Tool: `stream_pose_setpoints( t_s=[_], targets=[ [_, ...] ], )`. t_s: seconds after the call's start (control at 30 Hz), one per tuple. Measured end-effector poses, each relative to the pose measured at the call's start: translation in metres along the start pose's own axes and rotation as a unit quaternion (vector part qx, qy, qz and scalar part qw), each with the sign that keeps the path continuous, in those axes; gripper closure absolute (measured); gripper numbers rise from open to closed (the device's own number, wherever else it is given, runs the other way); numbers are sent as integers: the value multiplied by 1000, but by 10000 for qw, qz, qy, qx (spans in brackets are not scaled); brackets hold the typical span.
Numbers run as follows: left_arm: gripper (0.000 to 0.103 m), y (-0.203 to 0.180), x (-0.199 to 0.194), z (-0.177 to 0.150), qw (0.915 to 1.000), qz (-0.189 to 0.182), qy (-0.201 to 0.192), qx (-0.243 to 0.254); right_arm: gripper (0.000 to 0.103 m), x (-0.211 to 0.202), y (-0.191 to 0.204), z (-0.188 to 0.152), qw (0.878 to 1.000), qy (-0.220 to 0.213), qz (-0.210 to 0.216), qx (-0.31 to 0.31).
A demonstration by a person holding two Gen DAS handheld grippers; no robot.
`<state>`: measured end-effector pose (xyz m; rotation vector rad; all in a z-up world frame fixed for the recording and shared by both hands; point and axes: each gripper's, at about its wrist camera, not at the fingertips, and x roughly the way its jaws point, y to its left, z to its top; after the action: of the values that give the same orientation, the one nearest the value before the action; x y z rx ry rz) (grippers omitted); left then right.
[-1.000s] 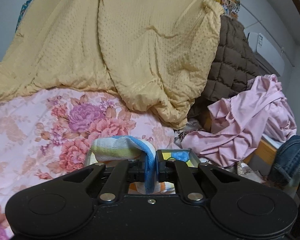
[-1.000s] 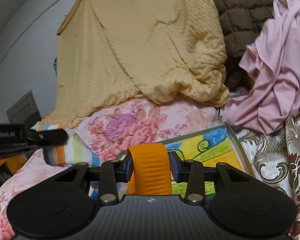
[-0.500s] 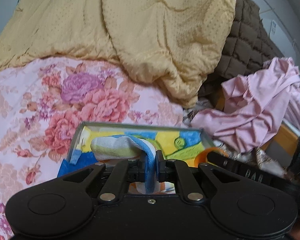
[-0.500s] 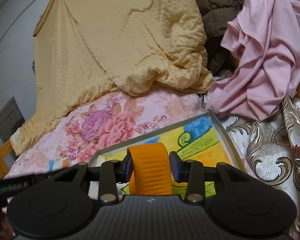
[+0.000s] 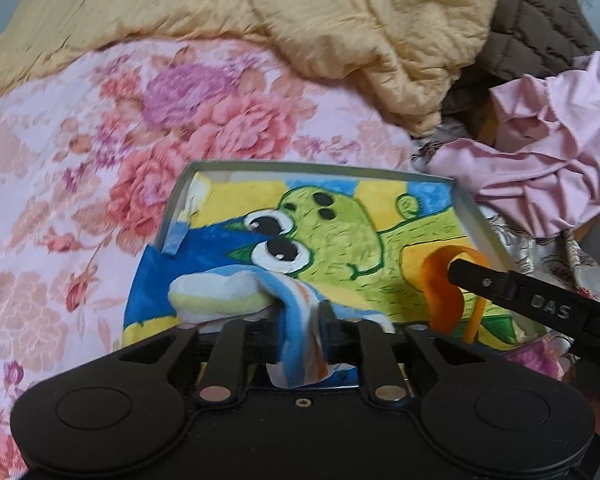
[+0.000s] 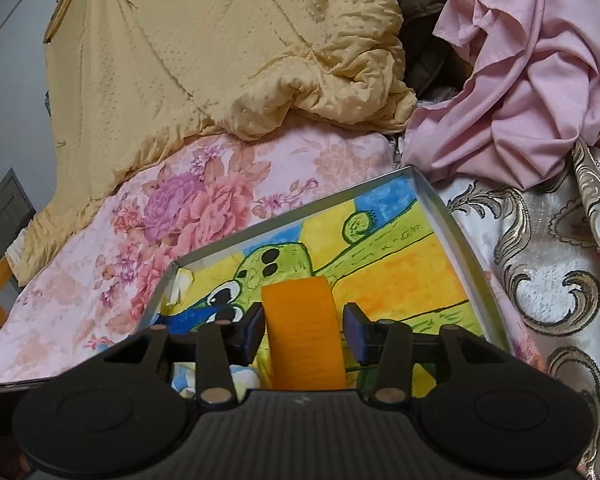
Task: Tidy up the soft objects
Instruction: 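Carry the striped towel with the left tool while the right carries the band to the tray, then release the striped towel into the tray with the left tool while the right releases the band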
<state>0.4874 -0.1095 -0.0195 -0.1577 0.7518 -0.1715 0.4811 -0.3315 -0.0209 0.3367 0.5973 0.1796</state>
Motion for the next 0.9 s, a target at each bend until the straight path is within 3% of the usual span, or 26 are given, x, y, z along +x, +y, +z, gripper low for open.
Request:
stream_pose_setpoints(
  t_s=[0.07, 0.13, 0.3, 0.43, 0.67, 0.9],
  targets=[
    [80, 4, -1, 0, 9999, 50, 7, -101, 49, -1, 2, 1, 10000, 19, 5, -43],
    [67, 6, -3, 0, 9998, 83, 12, -158, 47, -3, 4, 1, 10000, 33, 4, -84],
    [52, 10, -13, 0, 9995, 175, -50, -241, 41, -16, 8, 2, 9999, 38, -51, -137],
    [35, 11, -29, -1, 9990, 245, -231, -310, 30, -37, 12, 2, 9995, -82, -67, -290],
    [21, 9, -70, -8, 9969, 316, -637, -330, 11, -80, 23, -4, 9973, -311, -250, -613],
    [7, 7, -124, -25, 9925, 312, -1154, -242, 2, -130, 36, -5, 9952, -730, -218, -617]
  ],
)
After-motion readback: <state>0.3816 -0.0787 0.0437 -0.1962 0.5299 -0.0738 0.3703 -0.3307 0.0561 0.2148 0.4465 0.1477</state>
